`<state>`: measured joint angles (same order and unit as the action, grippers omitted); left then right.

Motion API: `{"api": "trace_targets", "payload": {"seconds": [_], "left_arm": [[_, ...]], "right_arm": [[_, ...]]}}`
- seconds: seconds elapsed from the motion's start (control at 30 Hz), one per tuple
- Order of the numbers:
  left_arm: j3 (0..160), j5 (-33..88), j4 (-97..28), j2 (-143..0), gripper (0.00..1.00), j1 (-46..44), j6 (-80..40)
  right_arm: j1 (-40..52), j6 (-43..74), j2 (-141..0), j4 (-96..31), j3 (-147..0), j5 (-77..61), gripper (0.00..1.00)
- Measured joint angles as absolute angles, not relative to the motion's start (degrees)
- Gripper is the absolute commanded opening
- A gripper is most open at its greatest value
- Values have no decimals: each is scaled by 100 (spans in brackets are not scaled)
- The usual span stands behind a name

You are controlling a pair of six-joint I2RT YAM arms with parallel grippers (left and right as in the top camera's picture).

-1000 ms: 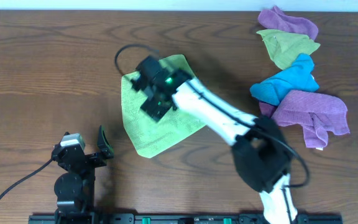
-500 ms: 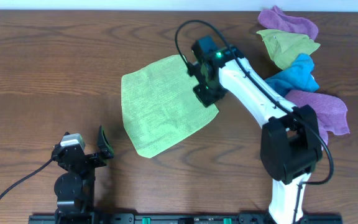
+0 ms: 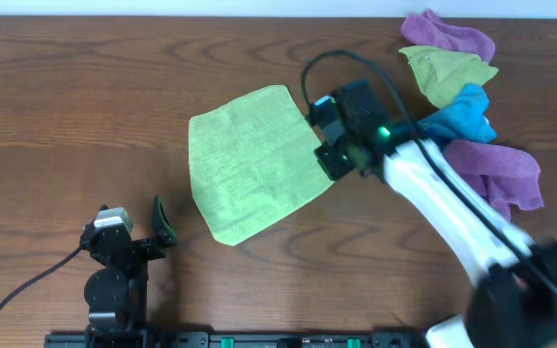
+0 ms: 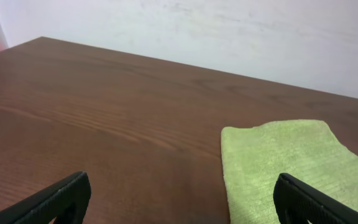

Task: Fold the cloth

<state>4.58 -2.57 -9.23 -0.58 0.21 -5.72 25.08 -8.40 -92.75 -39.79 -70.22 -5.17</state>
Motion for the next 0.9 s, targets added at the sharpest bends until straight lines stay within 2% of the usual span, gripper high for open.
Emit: {"api": "trace_targets", "payload": {"seconds": [0.1,0.3,0.67,0.9], "left_arm": [[456,-257,-921,-58,96,21,-572],[456,-257,-921,-60,95,21,-572],[456,-257,-921,-58,95,21,-572],[456,-257,-921,-60,96,21,-572]], "right_arm": [[2508,-794,-8960,-3642,-6619,-556,2],[2508,-685,-9441,-3411,-6128,-582,2],[2495,-644,-10241,-2523,-6104,-379,1],[2342,-644,-10536,-2386,-6104,-150,1]]}}
